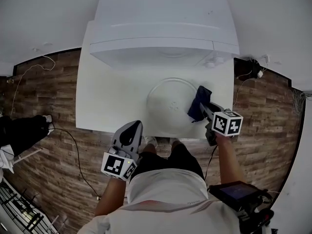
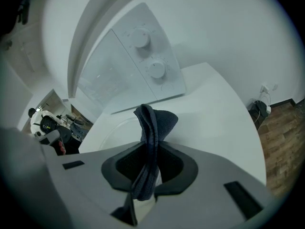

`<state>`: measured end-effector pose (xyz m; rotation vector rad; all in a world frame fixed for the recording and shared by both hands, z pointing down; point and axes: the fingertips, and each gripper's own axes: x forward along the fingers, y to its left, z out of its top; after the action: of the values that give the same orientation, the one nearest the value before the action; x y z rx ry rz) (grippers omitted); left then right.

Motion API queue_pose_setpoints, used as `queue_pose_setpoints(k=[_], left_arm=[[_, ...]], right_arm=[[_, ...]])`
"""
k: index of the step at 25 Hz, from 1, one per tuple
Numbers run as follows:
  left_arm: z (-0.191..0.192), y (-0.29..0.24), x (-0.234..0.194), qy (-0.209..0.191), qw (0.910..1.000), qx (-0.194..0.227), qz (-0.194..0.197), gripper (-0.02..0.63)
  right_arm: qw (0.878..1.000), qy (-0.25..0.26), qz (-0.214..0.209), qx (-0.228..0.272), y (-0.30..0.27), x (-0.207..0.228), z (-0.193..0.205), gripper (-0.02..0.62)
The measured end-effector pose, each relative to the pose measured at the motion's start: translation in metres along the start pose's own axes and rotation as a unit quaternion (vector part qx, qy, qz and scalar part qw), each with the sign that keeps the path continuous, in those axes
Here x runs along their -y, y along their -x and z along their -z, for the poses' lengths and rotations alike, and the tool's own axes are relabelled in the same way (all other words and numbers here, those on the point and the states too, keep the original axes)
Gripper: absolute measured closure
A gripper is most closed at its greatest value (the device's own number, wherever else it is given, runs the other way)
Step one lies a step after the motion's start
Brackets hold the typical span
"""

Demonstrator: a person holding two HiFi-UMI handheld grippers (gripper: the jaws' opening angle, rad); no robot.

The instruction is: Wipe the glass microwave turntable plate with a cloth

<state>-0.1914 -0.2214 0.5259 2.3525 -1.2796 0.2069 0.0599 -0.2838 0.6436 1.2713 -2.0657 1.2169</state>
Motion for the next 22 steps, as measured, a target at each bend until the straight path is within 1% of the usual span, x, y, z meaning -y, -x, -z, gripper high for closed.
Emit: queue_pose_setpoints(k=[2, 4, 6, 9, 12, 14, 16, 18, 20, 22], left_arm=[[0.0, 0.001, 0.0, 0.001, 1.0, 0.001, -0.001, 0.595], [-0.002, 0.004, -0.001, 0.0, 1.0, 0.004, -0.003, 0.595], [-0.004, 0.006, -0.002, -0.003, 1.0, 0.007, -0.005, 0.595], [-0.005, 0.007, -0.004, -0.004, 0.9999, 0.008, -0.006, 0.595], [-0.004, 0.011, -0.007, -0.004, 0.9999, 0.009, -0.008, 0.595], [-0.003, 0.013, -0.011, -0.003, 0.9999, 0.008, -0.01, 0.595], [-0.001, 0.018, -0.014, -0.002, 0.9999, 0.006, -0.012, 0.595], [0.001, 0.023, -0.017, 0.0, 0.9999, 0.004, -0.015, 0.595], [0.005, 0.028, -0.022, 0.003, 0.9998, 0.001, -0.018, 0.595], [0.009, 0.032, -0.027, 0.008, 0.9998, -0.001, -0.021, 0.595]], right_arm=[[0.998, 0.005, -0.036, 0.048, 0.013, -0.022, -0.015, 0.534], [0.992, 0.0, -0.081, 0.098, 0.027, -0.051, -0.031, 0.534], [0.985, -0.001, -0.114, 0.132, 0.039, -0.079, -0.042, 0.534], [0.977, 0.022, -0.138, 0.158, 0.051, -0.117, -0.05, 0.534], [0.968, 0.042, -0.179, 0.17, 0.052, -0.156, -0.048, 0.534], [0.965, 0.058, -0.208, 0.15, 0.04, -0.178, -0.037, 0.534], [0.965, 0.075, -0.23, 0.102, 0.019, -0.195, -0.016, 0.534], [0.965, 0.079, -0.245, 0.046, -0.005, -0.207, 0.008, 0.534], [0.966, 0.068, -0.25, -0.005, -0.031, -0.215, 0.031, 0.534], [0.968, 0.051, -0.243, -0.045, -0.056, -0.216, 0.054, 0.534]])
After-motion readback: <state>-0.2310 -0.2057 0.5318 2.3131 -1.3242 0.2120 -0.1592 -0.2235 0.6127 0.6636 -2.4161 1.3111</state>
